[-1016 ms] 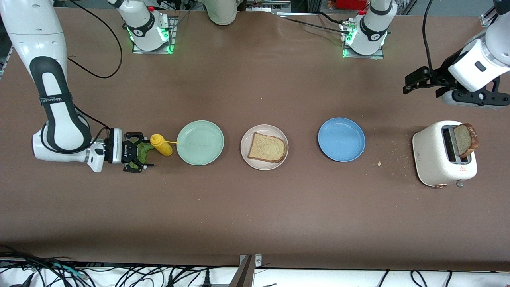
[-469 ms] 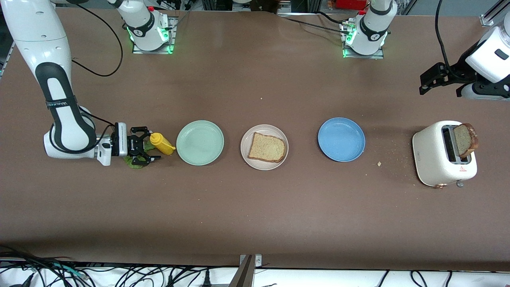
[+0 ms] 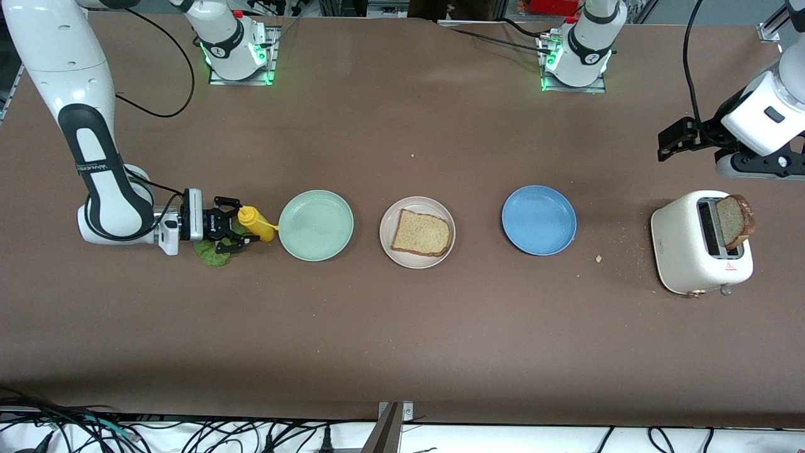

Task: Make sandwich in beige plate with both arms
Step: 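Grasp the yellow mustard bottle with the right gripper, then lift the mustard bottle over the beige plate with the right gripper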

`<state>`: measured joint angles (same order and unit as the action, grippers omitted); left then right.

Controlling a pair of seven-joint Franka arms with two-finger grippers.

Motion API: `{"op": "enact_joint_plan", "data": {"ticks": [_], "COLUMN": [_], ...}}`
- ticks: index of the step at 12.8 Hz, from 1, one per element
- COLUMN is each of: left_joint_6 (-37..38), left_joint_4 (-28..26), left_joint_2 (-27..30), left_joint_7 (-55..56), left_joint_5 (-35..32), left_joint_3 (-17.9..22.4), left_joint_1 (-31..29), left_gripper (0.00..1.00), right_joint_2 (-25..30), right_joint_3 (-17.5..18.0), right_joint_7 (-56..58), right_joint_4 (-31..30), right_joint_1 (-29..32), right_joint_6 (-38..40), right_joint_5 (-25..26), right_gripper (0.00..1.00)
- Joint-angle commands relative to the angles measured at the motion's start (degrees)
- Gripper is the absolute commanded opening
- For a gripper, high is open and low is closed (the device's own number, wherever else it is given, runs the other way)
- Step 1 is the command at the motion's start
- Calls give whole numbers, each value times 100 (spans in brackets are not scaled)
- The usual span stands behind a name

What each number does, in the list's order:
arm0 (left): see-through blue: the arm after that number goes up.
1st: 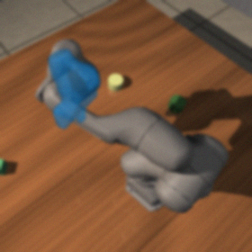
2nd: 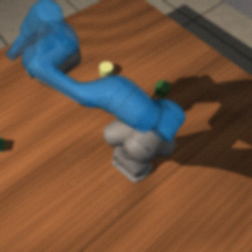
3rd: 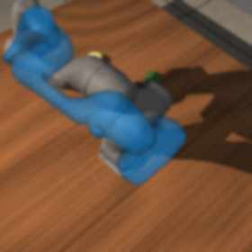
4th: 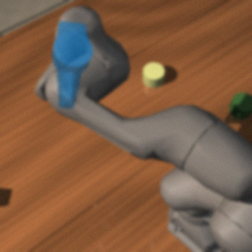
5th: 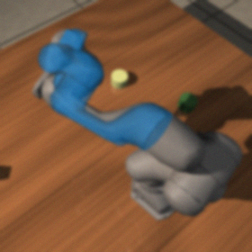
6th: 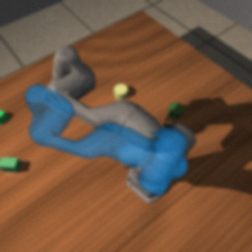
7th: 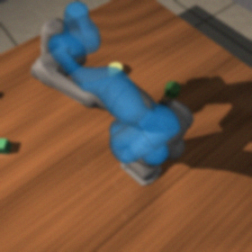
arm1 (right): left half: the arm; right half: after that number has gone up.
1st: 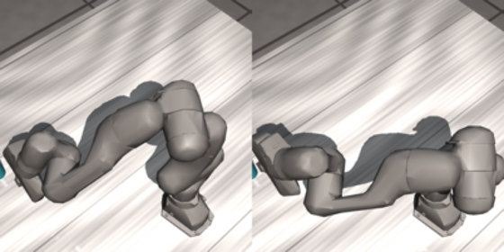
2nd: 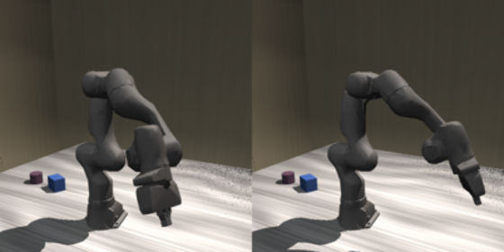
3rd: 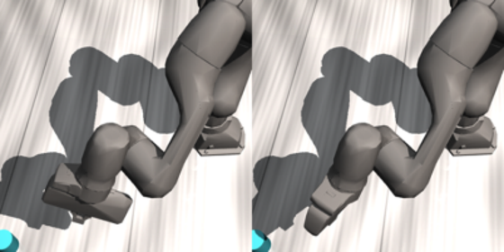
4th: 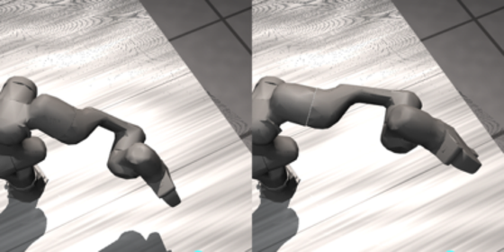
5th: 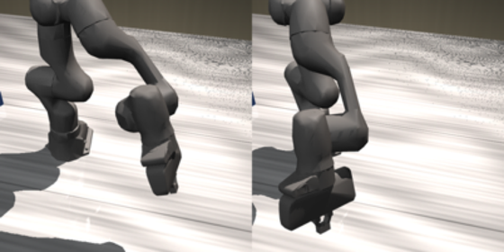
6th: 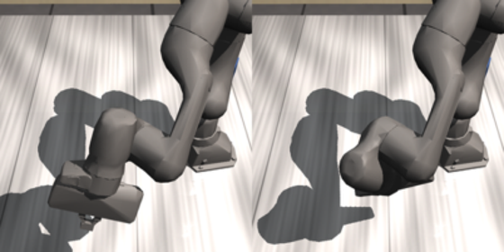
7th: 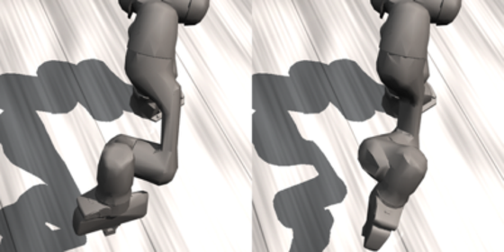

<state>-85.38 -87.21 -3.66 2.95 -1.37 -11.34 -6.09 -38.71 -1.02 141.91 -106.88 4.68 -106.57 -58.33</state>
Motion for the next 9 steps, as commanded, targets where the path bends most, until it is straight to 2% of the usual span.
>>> {"op": "enact_joint_plan", "data": {"ticks": [1,4,6,9], "left_joint_6": [-48,-277,-321,-435], "left_joint_4": [168,177,169,178], "left_joint_2": [-257,-390,-416,-504], "left_joint_7": [-119,-119,-119,-119], "left_joint_5": [-205,-188,-205,-197], "left_joint_3": [-44,-35,-35,-35], "left_joint_1": [-50,-77,-50,-33], "left_gripper": [100,100,100,100], "right_joint_2": [21,179,494,1013], "right_joint_3": [14,14,14,22], "right_joint_7": [31,-705,-1180,-2794], "right_joint_4": [9,35,88,62], "right_joint_1": [33,-28,-125,-475], "right_joint_6": [-56,-232,-599,-698], "right_joint_5": [-153,-48,434,1434], "right_gripper": [0,0,0,0]}}
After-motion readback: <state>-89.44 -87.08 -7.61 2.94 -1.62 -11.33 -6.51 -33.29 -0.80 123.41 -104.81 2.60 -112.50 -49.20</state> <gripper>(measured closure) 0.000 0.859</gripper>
